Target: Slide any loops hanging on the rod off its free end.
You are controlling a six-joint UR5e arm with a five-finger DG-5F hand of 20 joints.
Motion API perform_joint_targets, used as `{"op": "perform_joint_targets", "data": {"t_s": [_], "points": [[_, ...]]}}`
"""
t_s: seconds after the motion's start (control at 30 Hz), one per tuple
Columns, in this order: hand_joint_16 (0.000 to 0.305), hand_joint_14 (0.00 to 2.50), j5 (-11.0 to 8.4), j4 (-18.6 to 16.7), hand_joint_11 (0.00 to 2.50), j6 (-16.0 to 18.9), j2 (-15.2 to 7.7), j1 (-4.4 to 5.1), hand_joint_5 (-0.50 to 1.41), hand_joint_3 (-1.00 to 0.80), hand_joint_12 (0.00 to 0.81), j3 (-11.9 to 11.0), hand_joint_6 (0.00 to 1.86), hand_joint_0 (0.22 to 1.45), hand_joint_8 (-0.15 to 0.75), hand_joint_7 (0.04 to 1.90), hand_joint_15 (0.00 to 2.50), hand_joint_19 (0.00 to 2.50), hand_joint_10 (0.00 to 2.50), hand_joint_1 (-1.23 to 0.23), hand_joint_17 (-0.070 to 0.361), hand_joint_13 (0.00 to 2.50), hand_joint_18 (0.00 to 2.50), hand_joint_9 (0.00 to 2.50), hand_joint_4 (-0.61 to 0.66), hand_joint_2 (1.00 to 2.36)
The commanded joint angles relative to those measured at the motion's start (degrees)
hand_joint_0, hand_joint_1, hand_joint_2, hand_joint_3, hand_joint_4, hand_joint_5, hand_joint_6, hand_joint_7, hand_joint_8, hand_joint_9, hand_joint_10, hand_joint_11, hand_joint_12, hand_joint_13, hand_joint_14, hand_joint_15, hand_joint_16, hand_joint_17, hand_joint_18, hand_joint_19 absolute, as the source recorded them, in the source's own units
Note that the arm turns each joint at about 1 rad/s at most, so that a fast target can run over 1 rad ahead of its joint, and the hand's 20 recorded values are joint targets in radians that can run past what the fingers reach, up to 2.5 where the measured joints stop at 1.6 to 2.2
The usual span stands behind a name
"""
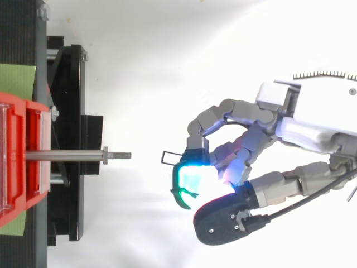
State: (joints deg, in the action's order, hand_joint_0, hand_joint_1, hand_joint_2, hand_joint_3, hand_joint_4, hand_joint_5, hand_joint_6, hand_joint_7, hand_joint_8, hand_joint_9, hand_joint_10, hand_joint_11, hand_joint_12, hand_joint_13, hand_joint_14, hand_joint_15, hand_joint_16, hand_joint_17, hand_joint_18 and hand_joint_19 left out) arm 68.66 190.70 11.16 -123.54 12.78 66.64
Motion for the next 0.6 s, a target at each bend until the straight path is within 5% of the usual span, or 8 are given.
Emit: {"op": "perform_joint_targets", "data": {"t_s": [0.0,0.17,0.43,0.57], "points": [[0.046,0.01,-0.02,-0.32,0.82,0.01,-0.03,0.05,-0.08,-0.27,0.339,0.43,0.91,0.60,0.258,1.09,0.33,0.37,0.03,-0.82,0.104,0.74,0.77,1.19,-0.06,1.02],[0.046,0.02,0.24,-3.05,0.81,-0.08,-0.03,0.05,-0.08,-0.24,0.342,2.36,0.91,0.61,0.262,1.10,0.34,0.37,0.03,-0.83,0.104,0.73,0.77,1.12,-0.07,1.02],[0.046,0.01,0.42,-3.49,1.13,-0.26,0.06,0.05,-0.08,-0.27,0.341,2.36,0.92,0.62,0.253,1.06,0.35,0.37,0.03,-0.84,0.104,0.73,0.78,1.28,-0.06,1.02],[0.046,0.01,0.24,-3.49,1.07,-0.79,-0.03,0.05,-0.09,-0.28,0.343,2.36,0.92,0.62,0.256,1.06,0.34,0.37,0.03,-0.83,0.104,0.74,0.78,1.25,-0.07,1.02]]}}
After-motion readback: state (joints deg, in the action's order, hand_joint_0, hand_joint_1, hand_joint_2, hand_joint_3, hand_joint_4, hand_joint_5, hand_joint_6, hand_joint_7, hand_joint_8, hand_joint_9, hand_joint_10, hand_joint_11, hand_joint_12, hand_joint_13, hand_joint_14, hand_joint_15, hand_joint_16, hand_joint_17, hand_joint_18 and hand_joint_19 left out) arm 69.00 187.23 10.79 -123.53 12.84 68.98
